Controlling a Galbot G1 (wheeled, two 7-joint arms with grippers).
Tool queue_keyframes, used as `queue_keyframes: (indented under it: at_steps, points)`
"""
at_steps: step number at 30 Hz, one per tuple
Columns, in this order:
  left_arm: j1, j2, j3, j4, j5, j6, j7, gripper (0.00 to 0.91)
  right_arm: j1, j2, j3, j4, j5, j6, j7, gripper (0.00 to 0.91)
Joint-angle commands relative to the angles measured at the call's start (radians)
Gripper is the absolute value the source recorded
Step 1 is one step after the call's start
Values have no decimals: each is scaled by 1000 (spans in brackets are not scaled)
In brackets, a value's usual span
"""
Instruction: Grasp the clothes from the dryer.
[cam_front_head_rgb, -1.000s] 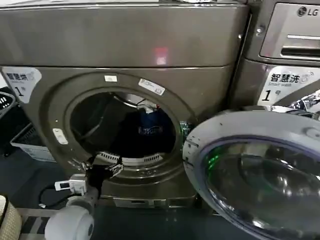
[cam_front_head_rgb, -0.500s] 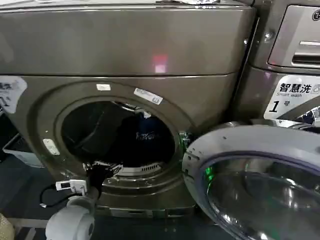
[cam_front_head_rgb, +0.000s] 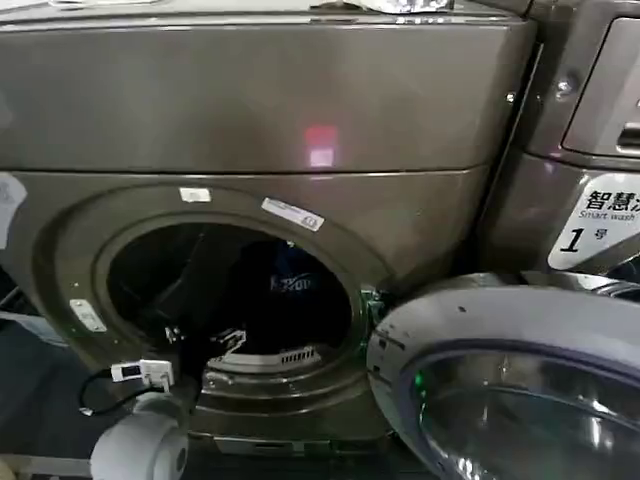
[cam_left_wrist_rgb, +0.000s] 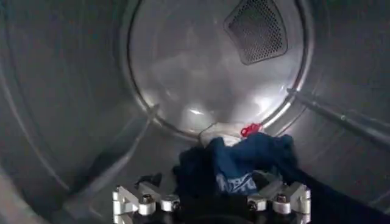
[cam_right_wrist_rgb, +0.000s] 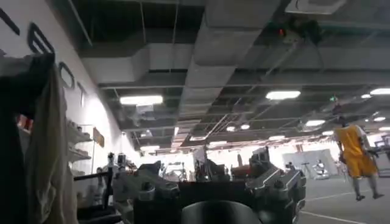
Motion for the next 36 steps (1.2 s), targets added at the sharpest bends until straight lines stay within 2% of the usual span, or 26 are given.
queue_keyframes:
  at_steps: [1,11,16,22,30,36]
  points:
    - [-2,2,0,2,0,49,-1,907,0,-2,-2,-1,-3,1,-2,907]
    - [-15,1,3,17,17,49,2,907,-4,-5,-13,-6,-24,24,-14,907]
    - [-92,-22,-5,76,18,49,21,907,-5,-9,-19,2,-23,26,-18,907]
    - [-212,-6,15,228,25,30,13,907,-3,-9,-25,11,-22,26,-21,907]
    - [-410,-43,65,489,75,-55,7,907,-7,-7,-23,10,-20,26,-28,907]
    - [-538,-72,63,625,74,-64,31,907,5,-2,-37,18,-22,27,-30,907]
